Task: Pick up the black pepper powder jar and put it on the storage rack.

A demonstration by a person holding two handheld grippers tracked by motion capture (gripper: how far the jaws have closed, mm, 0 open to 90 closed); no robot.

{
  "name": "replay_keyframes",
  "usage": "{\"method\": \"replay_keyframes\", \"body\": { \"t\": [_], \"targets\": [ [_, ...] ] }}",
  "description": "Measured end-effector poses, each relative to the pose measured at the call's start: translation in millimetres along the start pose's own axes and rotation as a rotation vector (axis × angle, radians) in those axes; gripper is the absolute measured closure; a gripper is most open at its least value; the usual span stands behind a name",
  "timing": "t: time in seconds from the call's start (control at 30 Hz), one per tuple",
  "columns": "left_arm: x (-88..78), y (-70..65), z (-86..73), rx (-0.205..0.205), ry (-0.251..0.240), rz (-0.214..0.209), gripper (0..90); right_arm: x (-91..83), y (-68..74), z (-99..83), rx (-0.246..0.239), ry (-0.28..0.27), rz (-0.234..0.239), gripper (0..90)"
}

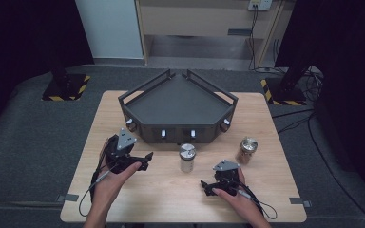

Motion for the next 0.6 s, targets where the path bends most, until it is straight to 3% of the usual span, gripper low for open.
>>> {"method": "replay_keyframes", "body": {
  "t": [0.6],
  "targets": [
    [-11.2, 14.5, -8.7, -0.010, -0.010, 0.040, 3.1, 0.0, 0.0, 0.0, 0.000, 0.000, 0.000, 0.6]
  ]
}}
Point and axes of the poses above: each handheld gripper's, and its own axes: x roughly forward along the jaws, z roughly out of its top, y roughly to its left, the point moved 1 cm from there along x, roughly forward along the jaws, and after that the axes turned 7 degrees about z, right-handed, at the moved point
